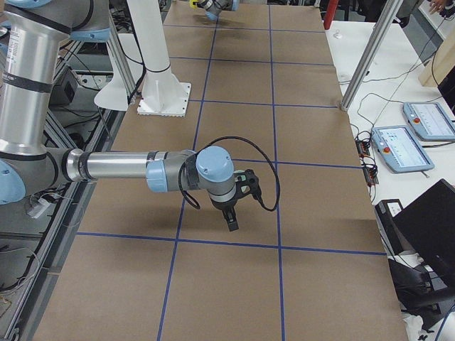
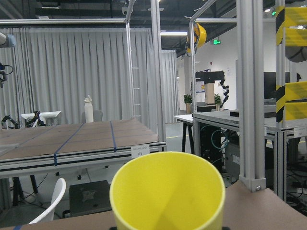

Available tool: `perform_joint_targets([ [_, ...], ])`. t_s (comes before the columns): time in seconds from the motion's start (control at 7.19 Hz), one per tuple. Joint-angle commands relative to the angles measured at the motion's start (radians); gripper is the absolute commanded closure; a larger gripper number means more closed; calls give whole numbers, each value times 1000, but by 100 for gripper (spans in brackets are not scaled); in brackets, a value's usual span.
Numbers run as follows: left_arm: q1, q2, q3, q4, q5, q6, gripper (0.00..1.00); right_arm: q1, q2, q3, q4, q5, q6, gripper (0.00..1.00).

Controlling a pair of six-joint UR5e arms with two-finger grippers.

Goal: Transfer and stack yellow cup on green cup

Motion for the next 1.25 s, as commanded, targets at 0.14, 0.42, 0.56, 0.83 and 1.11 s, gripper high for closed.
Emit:
perform_joint_targets([
  [0.14,0,0,-7,-25,193,-3,100,-1,16,0,2,23,7,0],
  [0.42,-3,4,-30,-59,338,-2,100,0,26,-5,1,25,5,0],
  [0.56,-5,7,-51,-68,408,0,100,0,26,-6,1,25,5,0],
  [0.83,-12,19,-94,-137,570,1,100,0,28,-5,1,25,10,0],
  [1.11,-37,18,-95,-249,754,12,100,0,25,-8,1,25,47,0],
])
